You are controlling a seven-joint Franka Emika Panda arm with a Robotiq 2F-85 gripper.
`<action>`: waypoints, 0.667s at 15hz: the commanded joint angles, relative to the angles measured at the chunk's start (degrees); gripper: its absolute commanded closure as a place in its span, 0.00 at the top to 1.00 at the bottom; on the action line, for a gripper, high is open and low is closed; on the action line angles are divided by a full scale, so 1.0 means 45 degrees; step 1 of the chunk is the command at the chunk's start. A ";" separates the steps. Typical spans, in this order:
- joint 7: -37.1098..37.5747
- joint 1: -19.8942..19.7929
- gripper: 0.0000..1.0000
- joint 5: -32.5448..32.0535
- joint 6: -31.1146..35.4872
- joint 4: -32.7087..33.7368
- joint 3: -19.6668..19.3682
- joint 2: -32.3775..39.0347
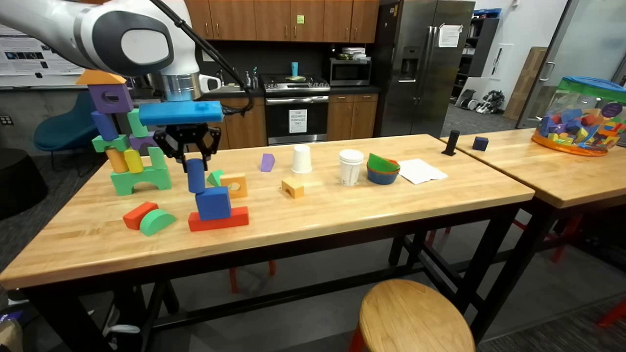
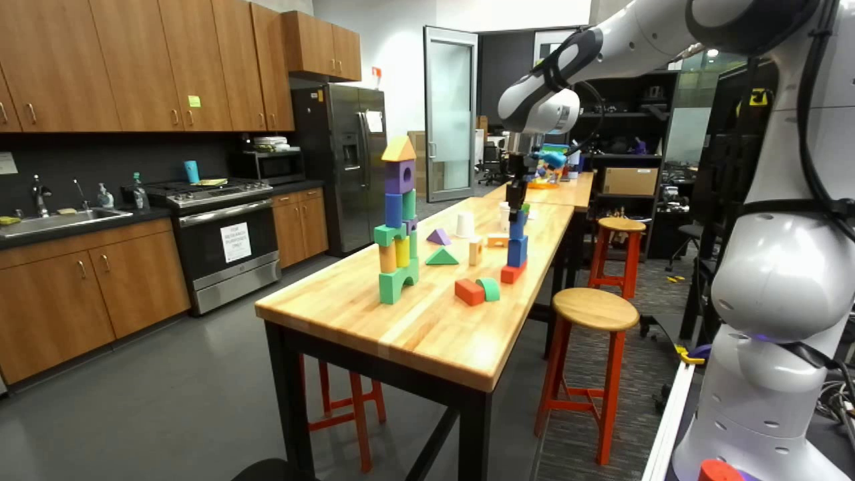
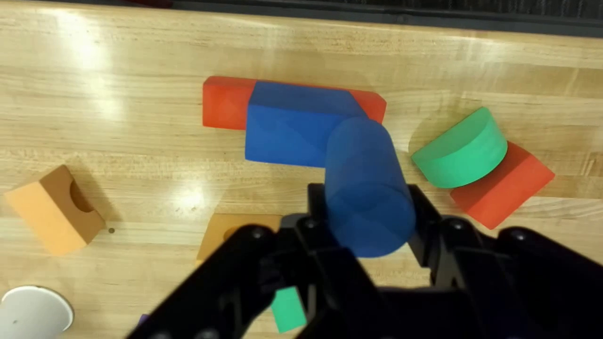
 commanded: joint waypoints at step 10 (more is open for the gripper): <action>0.0090 0.0050 0.17 0.0021 0.0581 -0.0414 -0.0016 -0.0410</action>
